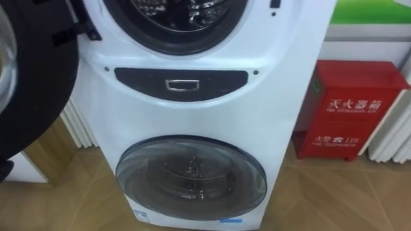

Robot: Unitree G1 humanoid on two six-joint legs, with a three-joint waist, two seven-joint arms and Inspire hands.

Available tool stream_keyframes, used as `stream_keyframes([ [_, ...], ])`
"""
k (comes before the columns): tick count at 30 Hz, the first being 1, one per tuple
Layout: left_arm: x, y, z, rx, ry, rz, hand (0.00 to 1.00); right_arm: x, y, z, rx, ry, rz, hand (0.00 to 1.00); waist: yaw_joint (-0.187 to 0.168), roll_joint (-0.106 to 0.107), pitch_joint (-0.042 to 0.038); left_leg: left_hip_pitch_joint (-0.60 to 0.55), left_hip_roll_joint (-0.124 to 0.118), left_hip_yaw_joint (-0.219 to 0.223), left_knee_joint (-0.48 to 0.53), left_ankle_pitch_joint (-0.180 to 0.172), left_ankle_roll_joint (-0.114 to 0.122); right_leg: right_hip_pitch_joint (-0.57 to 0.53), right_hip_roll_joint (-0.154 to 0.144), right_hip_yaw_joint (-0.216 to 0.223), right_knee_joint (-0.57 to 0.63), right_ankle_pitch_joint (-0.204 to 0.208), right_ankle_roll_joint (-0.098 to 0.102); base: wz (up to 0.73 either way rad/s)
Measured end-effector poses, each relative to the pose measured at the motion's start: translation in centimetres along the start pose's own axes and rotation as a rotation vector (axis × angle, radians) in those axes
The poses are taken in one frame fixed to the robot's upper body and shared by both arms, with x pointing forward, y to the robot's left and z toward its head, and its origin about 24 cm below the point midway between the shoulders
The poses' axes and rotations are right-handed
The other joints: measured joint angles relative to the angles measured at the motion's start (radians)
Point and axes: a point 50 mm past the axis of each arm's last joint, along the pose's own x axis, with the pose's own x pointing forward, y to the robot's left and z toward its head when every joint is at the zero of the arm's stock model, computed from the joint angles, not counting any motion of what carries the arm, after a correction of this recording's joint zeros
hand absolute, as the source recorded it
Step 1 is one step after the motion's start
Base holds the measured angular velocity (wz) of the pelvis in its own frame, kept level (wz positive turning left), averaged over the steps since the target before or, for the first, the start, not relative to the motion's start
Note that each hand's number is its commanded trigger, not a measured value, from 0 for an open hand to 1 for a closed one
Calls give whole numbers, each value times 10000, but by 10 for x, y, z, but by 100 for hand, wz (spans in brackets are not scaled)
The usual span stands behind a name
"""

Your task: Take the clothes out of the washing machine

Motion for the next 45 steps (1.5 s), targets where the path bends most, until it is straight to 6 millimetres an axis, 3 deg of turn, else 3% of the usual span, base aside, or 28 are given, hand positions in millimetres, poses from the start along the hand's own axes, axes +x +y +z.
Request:
stream_keyframes([
  [9, -34, -28, -21, 163, 51, -1272, 0, 5, 19, 8, -674, -33, 943, 0, -9, -82, -43, -336, -212, -485, 89, 95, 156, 22, -190, -307, -113, 4, 106, 20],
  [16, -58, -57, -41, 511, 601, -3077, 0, 7, 31, 15, -1211, -164, 1404, 0, -18, -148, -17, -486, -399, -639, 94, 206, 325, 26, -393, -489, -155, 61, 258, 15],
  [18, -69, -70, -47, 764, 736, -4063, 0, 7, 33, 14, -1238, -128, 1533, 0, -23, -185, 56, -569, -478, -659, 80, 248, 394, -25, -454, -444, -149, 81, 298, 14],
  [21, -81, -85, -55, 1471, 742, -5423, 0, 7, 36, 14, -1473, -98, 1734, 0, -41, -206, 67, -577, -512, -575, 48, 253, 416, -123, -462, -235, -119, 115, 360, -11],
  [25, -102, -119, -48, 2047, -59, -8254, 0, 9, 42, 20, -1767, -240, 1924, 0, -448, -186, 46, -579, -491, -345, -18, 253, 422, -193, -427, -31, -101, 143, 372, -22],
  [27, -113, -130, -50, 2446, -358, -9425, 0, 9, 41, 21, -1776, -284, 1905, 0, -676, -93, -18, -382, -444, -67, -179, 252, 422, -178, -382, 192, -111, 144, 371, -36],
  [29, -119, -134, -53, 2886, -431, -10091, 0, 9, 41, 21, -1772, -288, 1829, 0, -893, -51, -43, -289, -428, 22, -228, 252, 421, -186, -350, 336, -132, 144, 371, -31],
  [32, -126, -134, -61, 3277, -196, -10754, 0, 9, 41, 22, -1760, -302, 1780, 0, -905, -53, -45, -144, -396, 162, -228, 253, 421, -170, -303, 557, -133, 144, 371, -27],
  [38, -124, -124, -80, 4089, 505, -10896, 0, 9, 40, 22, -1654, -279, 1660, 0, -896, -134, -45, -97, -375, 180, -259, 252, 419, -155, -279, 549, -132, 143, 371, -3],
  [45, -126, -124, -86, 4188, 762, -10980, 0, 10, 41, 21, -1643, -93, 1595, 0, -925, -206, -60, -83, -375, 173, -266, 250, 416, -119, -279, 533, -118, 159, 347, 1],
])
